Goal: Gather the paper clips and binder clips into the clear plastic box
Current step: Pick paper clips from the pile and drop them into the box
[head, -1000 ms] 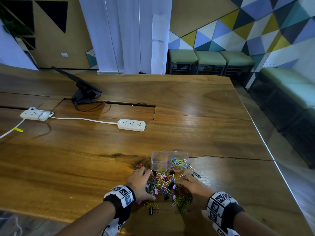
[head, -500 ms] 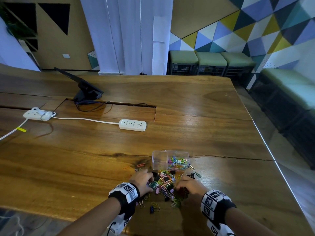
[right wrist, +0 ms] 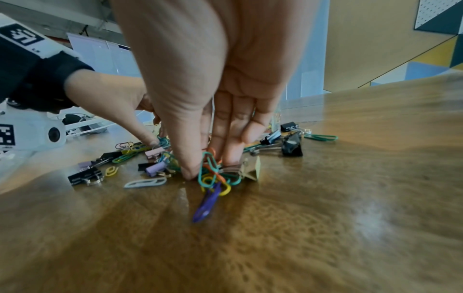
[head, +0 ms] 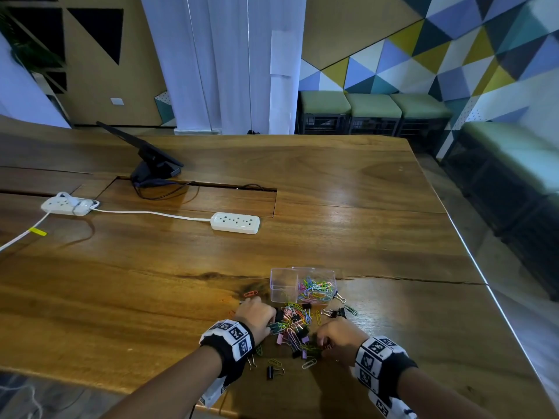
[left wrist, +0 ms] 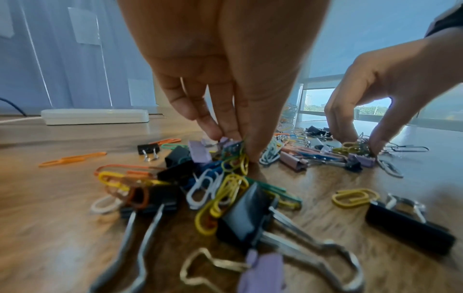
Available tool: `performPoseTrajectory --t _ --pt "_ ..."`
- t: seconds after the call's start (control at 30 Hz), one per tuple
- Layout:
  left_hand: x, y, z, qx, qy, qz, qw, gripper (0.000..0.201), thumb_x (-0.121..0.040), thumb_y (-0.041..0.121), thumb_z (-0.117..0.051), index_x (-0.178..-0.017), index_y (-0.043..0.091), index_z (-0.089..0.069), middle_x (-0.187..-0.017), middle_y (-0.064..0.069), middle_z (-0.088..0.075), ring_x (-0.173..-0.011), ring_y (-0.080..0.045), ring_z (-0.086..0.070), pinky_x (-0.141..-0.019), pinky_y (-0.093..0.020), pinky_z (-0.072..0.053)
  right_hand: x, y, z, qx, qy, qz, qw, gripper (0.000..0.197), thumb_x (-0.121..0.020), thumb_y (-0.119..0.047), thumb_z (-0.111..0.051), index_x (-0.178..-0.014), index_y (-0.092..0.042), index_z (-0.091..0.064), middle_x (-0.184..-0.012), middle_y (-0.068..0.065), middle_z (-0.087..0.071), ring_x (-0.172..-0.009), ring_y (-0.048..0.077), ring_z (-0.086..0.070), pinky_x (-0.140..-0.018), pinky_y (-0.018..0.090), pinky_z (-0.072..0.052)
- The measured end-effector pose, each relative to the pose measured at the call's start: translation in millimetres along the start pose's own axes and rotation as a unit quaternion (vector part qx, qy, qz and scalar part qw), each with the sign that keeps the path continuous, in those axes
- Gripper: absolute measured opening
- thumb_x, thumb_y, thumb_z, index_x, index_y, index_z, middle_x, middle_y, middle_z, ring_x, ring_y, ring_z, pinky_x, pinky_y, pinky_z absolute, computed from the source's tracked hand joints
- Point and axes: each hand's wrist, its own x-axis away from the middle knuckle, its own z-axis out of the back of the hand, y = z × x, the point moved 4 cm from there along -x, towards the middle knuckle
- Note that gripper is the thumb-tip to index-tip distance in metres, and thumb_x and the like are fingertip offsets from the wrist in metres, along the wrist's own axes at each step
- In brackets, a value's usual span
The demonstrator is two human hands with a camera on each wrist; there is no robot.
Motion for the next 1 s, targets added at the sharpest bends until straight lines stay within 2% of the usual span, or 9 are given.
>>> performPoseTrajectory --t 0.23,0.33,0.4,0.47,0.57,0.7,0.8,0.9,1.0 --pt "2 2 4 0.035 0.008 0.003 0.999 0.022 -0.092 0.027 -0.053 -0.111 0.023 -0.062 -0.119 -0.007 -0.058 -0.116 -0.024 -0.049 -0.099 -0.035 -0.038 -9 8 7 -0.074 -0.012 -0.056 0.996 0.030 -0.085 -0.018 -0.059 -0.116 -0.018 -0.061 -0.117 0.002 -0.063 -0.104 0.016 -0.059 -0.083 0.017 -0.043" --pt "0 3 6 0.046 0.013 -0.004 0.999 0.022 -0.092 0.028 -0.054 -0.110 0.022 -0.064 -0.118 -0.004 -0.060 -0.115 -0.022 -0.049 -0.098 -0.035 -0.038 -5 12 17 -0.103 0.053 -0.054 0.992 0.015 -0.085 -0.016 -0.062 -0.098 -0.020 -0.067 -0.095 -0.006 -0.065 -0.087 0.005 -0.059 -0.074 0.010 -0.047" --pt "1 3 9 0.057 0.014 -0.010 0.998 0.022 -0.092 0.028 -0.054 -0.110 0.021 -0.064 -0.117 -0.004 -0.061 -0.114 -0.021 -0.049 -0.097 -0.034 -0.038 2 13 26 -0.150 0.083 -0.047 0.984 0.014 -0.084 -0.015 -0.064 -0.083 -0.029 -0.062 -0.082 -0.014 -0.059 -0.080 -0.002 -0.057 -0.069 0.004 -0.046" --pt "1 2 12 0.076 0.017 -0.016 0.997 0.021 -0.092 0.029 -0.055 -0.109 0.021 -0.065 -0.115 -0.004 -0.061 -0.112 -0.020 -0.049 -0.095 -0.033 -0.039 7 13 39 -0.185 0.102 -0.039 0.977 0.018 -0.082 -0.015 -0.066 -0.081 -0.031 -0.059 -0.083 -0.016 -0.058 -0.080 -0.004 -0.058 -0.071 0.005 -0.048" --pt "2 2 18 0.105 0.025 -0.034 0.994 0.021 -0.091 0.029 -0.057 -0.107 0.020 -0.065 -0.111 -0.004 -0.062 -0.109 -0.019 -0.051 -0.091 -0.031 -0.041 10 16 59 -0.217 0.122 -0.048 0.967 0.015 -0.080 -0.015 -0.069 -0.083 -0.028 -0.062 -0.091 -0.008 -0.065 -0.084 0.000 -0.062 -0.076 0.011 -0.052" --pt "1 1 30 0.146 0.033 -0.048 0.988 0.020 -0.091 0.026 -0.058 -0.107 0.018 -0.066 -0.112 -0.004 -0.065 -0.104 -0.017 -0.059 -0.090 -0.029 -0.048 10 22 84 -0.247 0.170 -0.061 0.952 0.013 -0.078 -0.016 -0.071 -0.091 -0.016 -0.069 -0.088 -0.007 -0.068 -0.080 -0.002 -0.063 -0.065 0.008 -0.050" --pt "-2 3 41 0.158 0.048 -0.057 0.985 0.019 -0.090 0.027 -0.058 -0.105 0.019 -0.066 -0.109 -0.003 -0.068 -0.101 -0.017 -0.063 -0.089 -0.029 -0.052 7 27 102 -0.298 0.226 -0.067 0.925 0.012 -0.076 -0.013 -0.073 -0.087 -0.014 -0.070 -0.083 -0.004 -0.071 -0.075 0.001 -0.066 -0.061 0.008 -0.050" --pt "-7 9 54 0.161 0.073 -0.071 0.982 0.020 -0.091 0.026 -0.058 -0.105 0.015 -0.066 -0.108 -0.004 -0.069 -0.100 -0.017 -0.064 -0.090 -0.029 -0.052 4 28 113 -0.328 0.281 -0.064 0.900 0.011 -0.074 -0.012 -0.075 -0.084 -0.014 -0.070 -0.078 -0.004 -0.070 -0.073 0.002 -0.067 -0.064 0.009 -0.052" --pt "-13 16 67 0.174 0.080 -0.065 0.979 0.023 -0.091 0.024 -0.058 -0.108 0.011 -0.064 -0.109 -0.005 -0.067 -0.100 -0.018 -0.063 -0.086 -0.025 -0.050 -3 27 114 -0.320 0.302 -0.071 0.895 0.010 -0.074 -0.013 -0.075 -0.082 -0.015 -0.070 -0.079 -0.003 -0.072 -0.072 0.002 -0.067 -0.064 0.009 -0.051"
